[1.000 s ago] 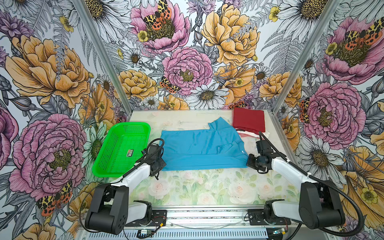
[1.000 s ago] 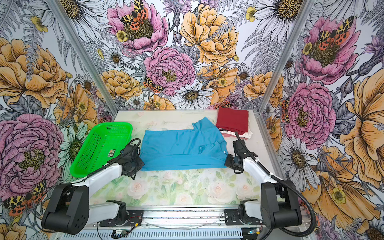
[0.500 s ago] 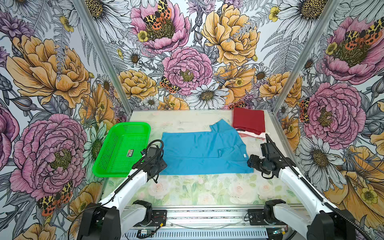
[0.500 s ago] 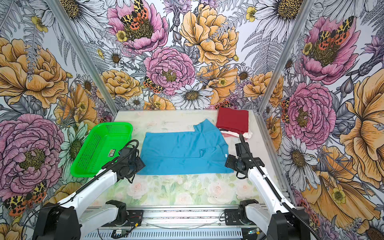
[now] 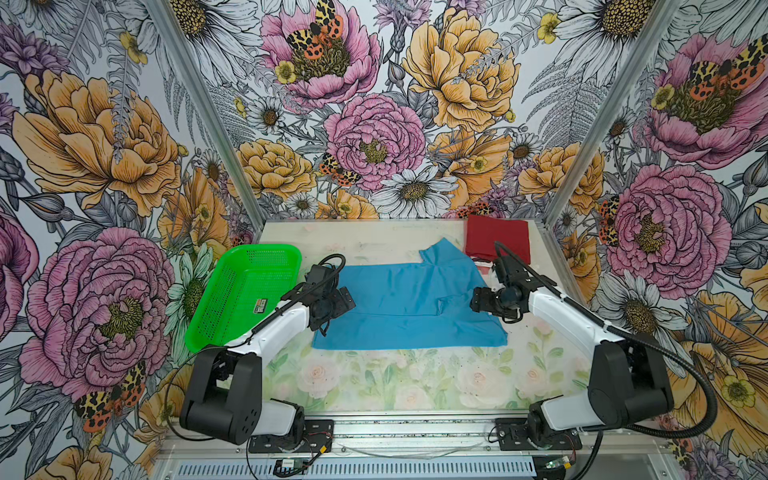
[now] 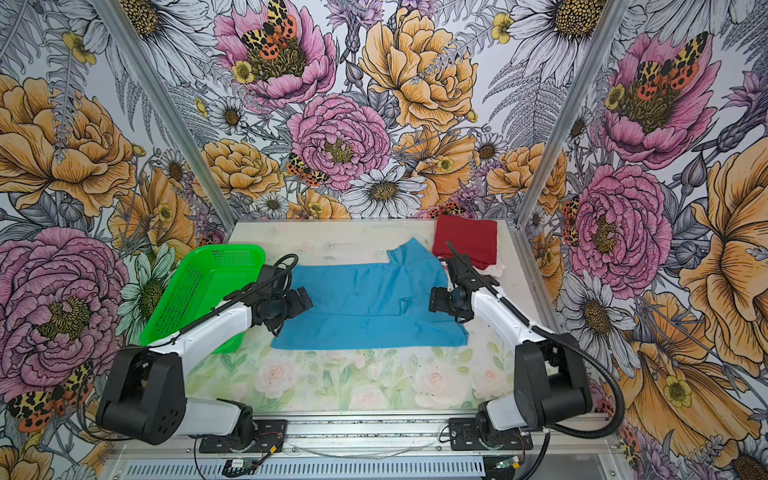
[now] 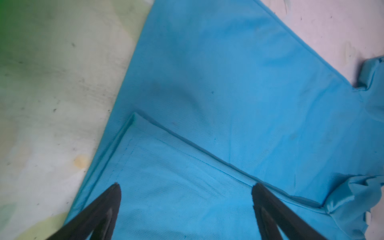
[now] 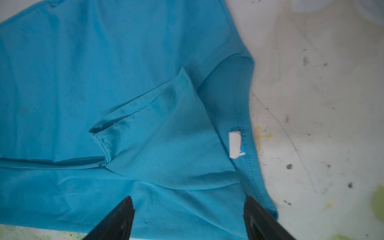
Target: Fold and stack the t-shirts
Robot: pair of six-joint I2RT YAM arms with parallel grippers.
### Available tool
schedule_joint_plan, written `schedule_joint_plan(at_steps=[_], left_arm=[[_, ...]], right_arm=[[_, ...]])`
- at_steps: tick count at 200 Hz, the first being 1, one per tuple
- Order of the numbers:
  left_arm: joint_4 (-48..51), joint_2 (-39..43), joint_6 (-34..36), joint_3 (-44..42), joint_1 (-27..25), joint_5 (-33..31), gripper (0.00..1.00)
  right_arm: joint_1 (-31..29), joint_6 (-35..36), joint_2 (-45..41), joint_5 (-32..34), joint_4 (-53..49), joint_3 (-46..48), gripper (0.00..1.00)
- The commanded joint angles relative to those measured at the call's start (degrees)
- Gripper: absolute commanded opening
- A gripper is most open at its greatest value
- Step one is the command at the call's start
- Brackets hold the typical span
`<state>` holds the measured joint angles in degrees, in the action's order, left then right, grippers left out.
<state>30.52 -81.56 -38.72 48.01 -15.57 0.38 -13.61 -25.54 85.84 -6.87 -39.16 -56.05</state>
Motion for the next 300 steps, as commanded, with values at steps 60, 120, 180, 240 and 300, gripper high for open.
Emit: schedule_joint_plan(at_steps=[60,120,180,240,300], left_arm=[[-6.1,-10.8,0.2,3.7,-2.3,1.9,0.99],[-8.3,-4.6,-4.9,-8.0,-3.1,-1.6,0.99],[-6.0,6.1,-9.6,-17.6,-6.3,-4.7,0.99],[1.7,14.9,-8.4,-13.7,-7.4,-7.6,0.99],[3.3,13.6,0.8,-4.5,-1.3,-2.0,0.99]], right_arm=[[-7.3,-4.2,11.7,0.2,8.2,3.2,0.87],[-14.1,-17.0,-2.3,2.6,10.0,19.3,0.9],[-20.6,-26.0,-17.6,5.9,3.7,24.4,0.92],[-8.5,-11.4,-14.4,4.7,1.7,7.7,0.93],[-0.9,3.5,14.5,0.9,1.7,-19.0,0.71]])
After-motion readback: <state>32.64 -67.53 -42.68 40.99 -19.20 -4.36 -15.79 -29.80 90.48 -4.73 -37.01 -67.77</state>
